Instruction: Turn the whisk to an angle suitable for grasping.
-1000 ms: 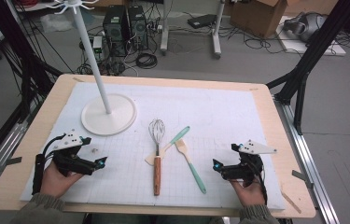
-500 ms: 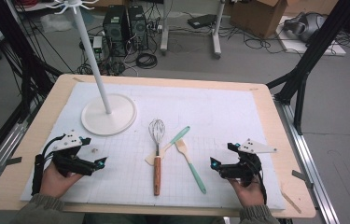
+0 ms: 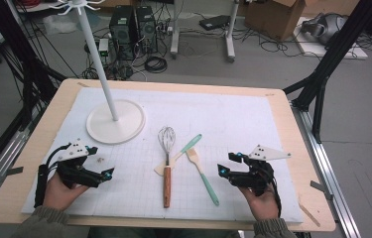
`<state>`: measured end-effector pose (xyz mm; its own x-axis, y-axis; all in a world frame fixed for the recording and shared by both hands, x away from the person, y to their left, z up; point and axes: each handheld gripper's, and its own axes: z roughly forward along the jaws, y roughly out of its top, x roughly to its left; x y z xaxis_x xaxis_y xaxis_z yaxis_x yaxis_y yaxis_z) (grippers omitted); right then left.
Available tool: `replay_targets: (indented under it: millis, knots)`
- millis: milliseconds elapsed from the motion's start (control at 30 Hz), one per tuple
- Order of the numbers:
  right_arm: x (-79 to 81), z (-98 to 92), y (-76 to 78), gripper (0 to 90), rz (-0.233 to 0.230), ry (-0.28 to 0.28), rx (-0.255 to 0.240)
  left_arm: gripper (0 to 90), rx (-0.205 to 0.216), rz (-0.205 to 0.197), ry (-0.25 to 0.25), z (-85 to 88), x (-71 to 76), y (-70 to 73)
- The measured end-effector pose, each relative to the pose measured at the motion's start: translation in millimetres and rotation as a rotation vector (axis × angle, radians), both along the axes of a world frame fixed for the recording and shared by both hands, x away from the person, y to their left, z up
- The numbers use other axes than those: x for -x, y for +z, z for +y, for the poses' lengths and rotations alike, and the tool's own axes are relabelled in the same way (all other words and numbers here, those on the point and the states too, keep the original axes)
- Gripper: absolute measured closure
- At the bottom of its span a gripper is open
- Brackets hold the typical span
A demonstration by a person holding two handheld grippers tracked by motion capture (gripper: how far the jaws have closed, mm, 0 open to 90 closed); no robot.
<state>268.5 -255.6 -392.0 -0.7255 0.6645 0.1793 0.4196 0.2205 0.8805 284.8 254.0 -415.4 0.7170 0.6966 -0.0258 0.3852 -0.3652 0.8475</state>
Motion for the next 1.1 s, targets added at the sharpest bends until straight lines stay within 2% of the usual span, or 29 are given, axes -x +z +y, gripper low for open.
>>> replay_targets:
  millis: [67, 133, 167, 200, 267, 300, 333, 400, 433, 533, 667, 967, 1100]
  knots:
    - [0.1, 2.0, 1.7, 42.1, -0.005, 0.007, 0.0, 1.7, 0.001, 0.0, -0.001, 0.3, -0.1, 0.1]
    - [0.0, 6.3, 4.9, 49.1, -0.002, 0.02, 0.005, 1.7, 0.001, 0.003, 0.001, 0.3, -0.1, 0.1]
    - [-0.3, 11.8, 7.5, 55.7, 0.01, 0.034, 0.006, 1.7, -0.001, 0.003, 0.001, 0.4, -0.2, 0.0]
    - [-0.3, 11.8, 7.5, 55.7, 0.01, 0.034, 0.006, 1.7, 0.0, 0.003, 0.002, 0.2, -0.3, -0.1]
    - [0.4, 21.2, 9.8, 66.2, 0.027, 0.073, 0.026, 1.7, -0.001, 0.003, 0.003, 0.2, -0.2, 0.0]
    - [0.4, 21.2, 9.8, 66.2, 0.027, 0.073, 0.026, 1.7, -0.006, 0.003, 0.0, 0.8, -0.3, 0.2]
    - [0.4, 24.3, 10.2, 70.1, 0.024, 0.088, 0.033, 1.7, -0.008, 0.003, -0.001, 1.1, -0.3, 0.3]
    - [1.3, 33.4, 10.4, 77.7, 0.041, 0.119, 0.05, 1.7, -0.007, 0.003, 0.0, 1.2, -0.1, 0.2]
    - [1.3, 33.4, 10.4, 77.7, 0.041, 0.119, 0.05, 1.7, -0.002, 0.002, 0.003, 0.8, -0.1, 0.1]
    - [1.7, 43.7, 9.6, 85.2, 0.066, 0.161, 0.057, 1.7, -0.006, 0.003, 0.001, 1.3, -0.3, 0.3]
    - [3.2, 54.3, 8.1, 89.2, 0.083, 0.196, 0.064, 1.7, 0.001, 0.0, 0.003, 1.1, -0.7, -0.1]
    - [10.6, 82.4, 2.6, 89.2, 0.125, 0.265, 0.086, 1.7, 0.005, 0.003, 0.001, 0.6, -0.8, 0.0]
    - [13.8, 97.6, -4.4, 89.3, 0.142, 0.302, 0.1, 1.7, -0.003, 0.002, -0.004, 1.0, -0.7, 0.2]
